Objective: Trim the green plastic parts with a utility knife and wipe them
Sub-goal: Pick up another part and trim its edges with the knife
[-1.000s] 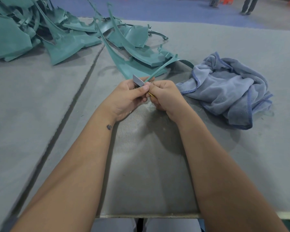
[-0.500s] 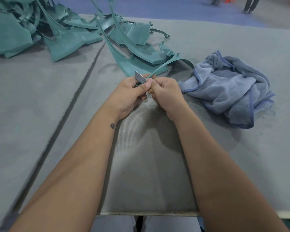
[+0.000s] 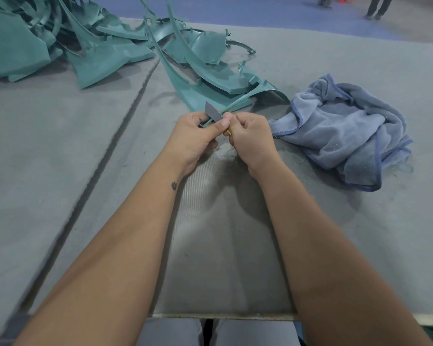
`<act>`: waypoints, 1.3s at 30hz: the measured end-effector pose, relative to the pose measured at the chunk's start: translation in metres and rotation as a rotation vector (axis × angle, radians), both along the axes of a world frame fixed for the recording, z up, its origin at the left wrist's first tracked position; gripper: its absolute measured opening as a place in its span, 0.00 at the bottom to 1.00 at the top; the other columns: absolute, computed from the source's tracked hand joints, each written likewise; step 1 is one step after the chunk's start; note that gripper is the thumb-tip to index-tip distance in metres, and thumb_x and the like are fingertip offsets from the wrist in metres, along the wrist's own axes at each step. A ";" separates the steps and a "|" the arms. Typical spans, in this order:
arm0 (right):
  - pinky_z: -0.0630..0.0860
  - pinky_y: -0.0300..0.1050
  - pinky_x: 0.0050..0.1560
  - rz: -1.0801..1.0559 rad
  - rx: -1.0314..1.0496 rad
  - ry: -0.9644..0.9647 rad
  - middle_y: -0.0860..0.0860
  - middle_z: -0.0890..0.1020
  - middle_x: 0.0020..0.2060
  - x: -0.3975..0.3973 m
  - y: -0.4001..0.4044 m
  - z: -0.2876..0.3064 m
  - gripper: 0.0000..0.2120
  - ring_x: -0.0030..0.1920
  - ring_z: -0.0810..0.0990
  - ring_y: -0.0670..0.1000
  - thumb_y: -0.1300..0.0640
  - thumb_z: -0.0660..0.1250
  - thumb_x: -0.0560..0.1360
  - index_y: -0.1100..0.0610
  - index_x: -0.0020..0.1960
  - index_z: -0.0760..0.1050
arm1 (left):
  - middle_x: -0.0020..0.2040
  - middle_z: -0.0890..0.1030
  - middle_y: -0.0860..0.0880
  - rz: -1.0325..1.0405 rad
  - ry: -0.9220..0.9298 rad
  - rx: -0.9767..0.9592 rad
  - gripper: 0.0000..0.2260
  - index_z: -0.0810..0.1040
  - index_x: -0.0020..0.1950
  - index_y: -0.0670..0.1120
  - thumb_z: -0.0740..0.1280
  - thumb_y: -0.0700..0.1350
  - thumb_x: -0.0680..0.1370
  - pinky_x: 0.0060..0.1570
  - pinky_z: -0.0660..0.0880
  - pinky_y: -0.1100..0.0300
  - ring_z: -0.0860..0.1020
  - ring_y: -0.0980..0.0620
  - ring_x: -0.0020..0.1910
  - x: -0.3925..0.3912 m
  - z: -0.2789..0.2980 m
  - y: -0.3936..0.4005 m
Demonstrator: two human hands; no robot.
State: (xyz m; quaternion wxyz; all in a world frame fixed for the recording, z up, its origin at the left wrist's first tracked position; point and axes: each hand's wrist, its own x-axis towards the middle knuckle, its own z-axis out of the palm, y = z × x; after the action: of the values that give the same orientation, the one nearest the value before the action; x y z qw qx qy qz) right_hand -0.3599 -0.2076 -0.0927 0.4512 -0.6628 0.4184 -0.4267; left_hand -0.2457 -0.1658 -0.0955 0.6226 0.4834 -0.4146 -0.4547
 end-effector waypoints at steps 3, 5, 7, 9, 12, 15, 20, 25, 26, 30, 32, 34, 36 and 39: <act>0.60 0.36 0.25 -0.039 0.001 -0.030 0.47 0.65 0.22 0.001 -0.002 -0.001 0.18 0.23 0.59 0.43 0.56 0.63 0.80 0.58 0.32 0.71 | 0.25 0.76 0.54 0.047 0.003 0.006 0.02 0.82 0.46 0.41 0.71 0.40 0.75 0.19 0.60 0.68 0.63 0.60 0.18 -0.001 0.001 0.001; 0.61 0.38 0.27 -0.065 0.008 -0.040 0.47 0.66 0.22 0.001 -0.003 -0.001 0.18 0.24 0.60 0.43 0.56 0.62 0.80 0.57 0.31 0.70 | 0.25 0.77 0.54 0.048 0.018 0.002 0.03 0.82 0.47 0.40 0.71 0.38 0.75 0.19 0.61 0.69 0.65 0.61 0.18 -0.002 0.001 0.001; 0.61 0.41 0.30 -0.119 0.037 -0.090 0.49 0.66 0.24 0.001 -0.005 0.000 0.19 0.26 0.62 0.46 0.56 0.62 0.80 0.58 0.31 0.70 | 0.24 0.74 0.56 0.066 -0.019 0.028 0.03 0.83 0.47 0.43 0.72 0.40 0.75 0.20 0.60 0.68 0.63 0.59 0.19 -0.002 0.001 0.001; 0.61 0.41 0.29 -0.173 0.086 -0.162 0.49 0.66 0.23 -0.001 -0.008 0.002 0.20 0.26 0.61 0.47 0.56 0.61 0.81 0.56 0.30 0.68 | 0.24 0.70 0.57 0.088 -0.080 0.055 0.02 0.83 0.46 0.47 0.72 0.44 0.76 0.22 0.60 0.65 0.61 0.57 0.22 0.000 0.000 0.000; 0.59 0.40 0.26 -0.197 0.163 -0.236 0.49 0.65 0.22 -0.002 -0.011 0.003 0.20 0.24 0.59 0.47 0.55 0.60 0.81 0.56 0.30 0.68 | 0.23 0.72 0.60 0.126 -0.326 0.065 0.06 0.83 0.49 0.49 0.68 0.49 0.79 0.32 0.68 0.65 0.67 0.61 0.25 0.006 0.000 0.002; 0.59 0.40 0.25 -0.184 0.237 -0.281 0.48 0.66 0.21 -0.004 -0.013 0.002 0.18 0.23 0.60 0.46 0.54 0.59 0.82 0.57 0.33 0.69 | 0.31 0.77 0.61 0.212 -0.653 0.026 0.06 0.81 0.43 0.51 0.67 0.49 0.79 0.38 0.69 0.66 0.73 0.65 0.32 0.010 0.000 0.004; 0.58 0.37 0.21 -0.083 0.267 -0.285 0.48 0.67 0.21 -0.007 -0.013 0.002 0.18 0.21 0.60 0.45 0.54 0.58 0.82 0.57 0.35 0.69 | 0.36 0.76 0.53 0.160 -1.018 0.018 0.04 0.75 0.48 0.50 0.64 0.49 0.77 0.37 0.70 0.56 0.74 0.54 0.36 0.010 -0.003 0.005; 0.58 0.35 0.21 0.071 0.239 -0.215 0.48 0.67 0.21 -0.010 -0.010 0.004 0.17 0.21 0.61 0.45 0.54 0.57 0.83 0.57 0.36 0.71 | 0.34 0.76 0.54 0.146 -1.129 -0.051 0.09 0.74 0.47 0.45 0.58 0.48 0.82 0.35 0.67 0.55 0.75 0.51 0.36 0.002 0.000 0.003; 0.58 0.36 0.21 0.112 0.226 -0.214 0.49 0.67 0.22 -0.010 -0.009 0.005 0.17 0.21 0.60 0.45 0.55 0.57 0.83 0.57 0.37 0.71 | 0.34 0.77 0.53 0.151 -1.048 -0.042 0.10 0.74 0.44 0.46 0.58 0.47 0.82 0.37 0.69 0.56 0.76 0.52 0.36 0.001 0.001 0.002; 0.57 0.35 0.21 0.250 0.200 -0.201 0.51 0.66 0.23 -0.009 -0.002 0.007 0.14 0.21 0.59 0.45 0.60 0.58 0.82 0.58 0.38 0.72 | 0.27 0.73 0.55 0.172 -0.557 0.031 0.12 0.71 0.40 0.50 0.55 0.45 0.83 0.27 0.67 0.63 0.70 0.58 0.25 0.002 0.006 0.003; 0.56 0.34 0.21 0.262 0.185 -0.166 0.52 0.65 0.23 -0.009 0.001 0.009 0.15 0.21 0.59 0.44 0.60 0.57 0.82 0.58 0.37 0.71 | 0.24 0.67 0.58 0.121 -0.330 0.078 0.12 0.70 0.38 0.50 0.56 0.41 0.80 0.22 0.60 0.65 0.63 0.59 0.22 0.002 0.010 0.004; 0.56 0.33 0.21 0.250 0.174 -0.161 0.52 0.64 0.23 -0.009 0.003 0.010 0.15 0.20 0.59 0.43 0.61 0.57 0.82 0.59 0.36 0.71 | 0.23 0.63 0.56 0.076 -0.147 0.148 0.11 0.67 0.36 0.50 0.57 0.37 0.76 0.21 0.55 0.68 0.58 0.59 0.21 0.001 0.014 0.002; 0.56 0.33 0.20 0.258 0.156 -0.158 0.51 0.65 0.22 -0.007 0.005 0.012 0.15 0.19 0.58 0.42 0.62 0.57 0.82 0.60 0.36 0.70 | 0.22 0.61 0.56 0.041 -0.061 0.164 0.10 0.68 0.36 0.48 0.59 0.37 0.76 0.21 0.54 0.69 0.57 0.59 0.20 0.000 0.015 0.003; 0.56 0.31 0.21 0.286 0.110 -0.128 0.41 0.70 0.20 -0.005 0.007 0.012 0.11 0.20 0.59 0.41 0.67 0.59 0.80 0.65 0.39 0.72 | 0.22 0.64 0.57 -0.038 -0.115 0.064 0.11 0.69 0.32 0.48 0.65 0.45 0.73 0.21 0.56 0.67 0.59 0.59 0.21 0.001 0.011 0.009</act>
State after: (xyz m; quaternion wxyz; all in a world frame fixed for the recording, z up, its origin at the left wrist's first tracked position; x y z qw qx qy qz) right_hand -0.3646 -0.2009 -0.0808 0.5686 -0.6615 0.3127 -0.3759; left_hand -0.2446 -0.1569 -0.0843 0.5733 0.5203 -0.4440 -0.4511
